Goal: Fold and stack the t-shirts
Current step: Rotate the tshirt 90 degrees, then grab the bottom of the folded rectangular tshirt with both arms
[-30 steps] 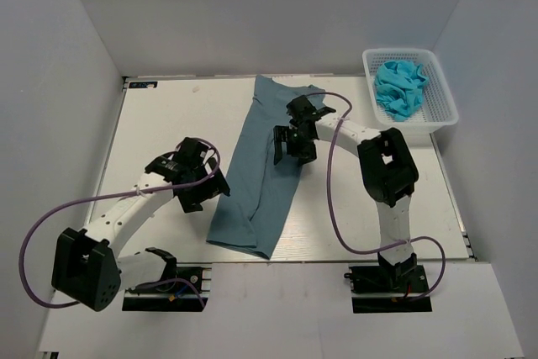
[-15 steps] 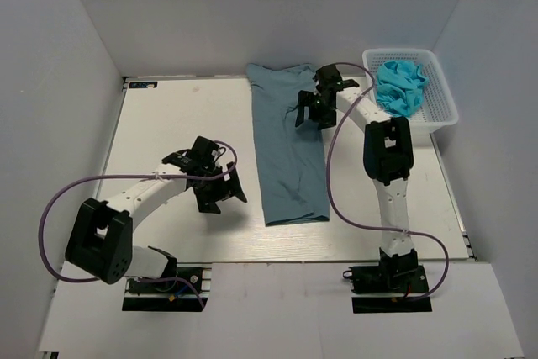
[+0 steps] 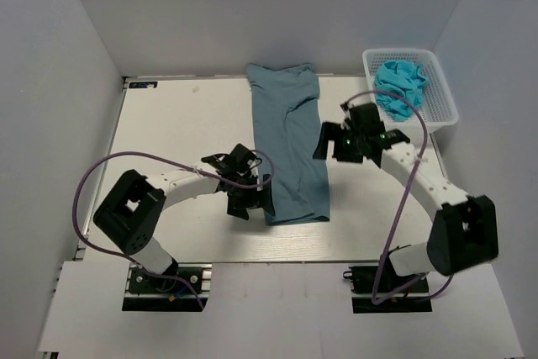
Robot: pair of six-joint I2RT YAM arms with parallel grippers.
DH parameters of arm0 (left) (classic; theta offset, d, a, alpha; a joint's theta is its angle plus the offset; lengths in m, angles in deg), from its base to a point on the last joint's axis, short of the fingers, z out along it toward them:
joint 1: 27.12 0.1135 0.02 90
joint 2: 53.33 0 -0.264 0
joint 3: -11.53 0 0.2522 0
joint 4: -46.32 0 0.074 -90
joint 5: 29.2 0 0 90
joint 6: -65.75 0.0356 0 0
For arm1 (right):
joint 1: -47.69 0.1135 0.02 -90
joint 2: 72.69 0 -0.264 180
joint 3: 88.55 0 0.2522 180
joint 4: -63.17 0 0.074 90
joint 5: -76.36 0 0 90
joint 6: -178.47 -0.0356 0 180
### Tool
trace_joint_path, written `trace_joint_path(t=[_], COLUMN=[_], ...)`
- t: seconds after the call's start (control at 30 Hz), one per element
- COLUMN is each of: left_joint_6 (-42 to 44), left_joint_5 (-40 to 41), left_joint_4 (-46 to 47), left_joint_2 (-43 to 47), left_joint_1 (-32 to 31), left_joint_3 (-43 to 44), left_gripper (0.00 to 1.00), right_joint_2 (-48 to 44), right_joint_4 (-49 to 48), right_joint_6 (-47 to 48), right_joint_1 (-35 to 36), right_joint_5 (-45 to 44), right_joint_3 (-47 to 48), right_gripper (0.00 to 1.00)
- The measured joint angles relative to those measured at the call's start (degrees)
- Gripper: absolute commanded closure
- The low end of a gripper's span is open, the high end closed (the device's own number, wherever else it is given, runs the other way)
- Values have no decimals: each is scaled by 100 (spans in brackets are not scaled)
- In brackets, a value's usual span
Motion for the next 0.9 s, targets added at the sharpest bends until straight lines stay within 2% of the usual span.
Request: trace_joint_path(t=[0.2,0.3,0.37,0.5,0.53,0.57,0.6,0.63,0.7,0.73,0.8,0.83,0.9], left_joint_6=[-20,-70,-103,-151,-146,-146,-140,-127,-122,-109,-90,-87,-94], left_joint_5=[258,455,514,601,614,621,623,629,627,616,599,595,599], left_joint_4=[-146,-223,-275,-398,-417,-433,-413,-402,-378,-369,-372,-372,-372], left_joint_2=[-289,-400,-483,-654,-706,-750,-776,-798,-844,-852,-852,-850,-835], left_joint_1=[-507,-645,-684,-704,-713,-723,-739,-748,-756,-758,-761,-761,-761], left_joint_3=[140,214,273,420,466,507,518,527,544,544,544,544,540], left_gripper=[23,37,40,55,61,63,67,78,92,100,100,100,100], right_joint_2=[-883,-1064,-1067,-1034,-984,-916,-826,-730,-520,-428,-254,-127,52], right_joint_4=[219,262,304,212,175,155,122,59,0,-17,-114,-157,-208], right_joint_6=[-446,-658,-752,-778,-778,-774,-772,-752,-754,-756,-710,-697,-708], right_joint_1=[0,31,70,92,94,94,94,94,92,87,90,90,90], right_joint_5=[415,743,922,1040,1060,1078,1102,1126,1266,1375,1521,1578,1644], right_joint_3=[-1928,-2566,-2730,-2780,-2793,-2800,-2811,-2833,-2855,-2822,-2791,-2780,-2785], right_gripper=[10,14,14,19,20,20,24,26,29,35,55,74,94])
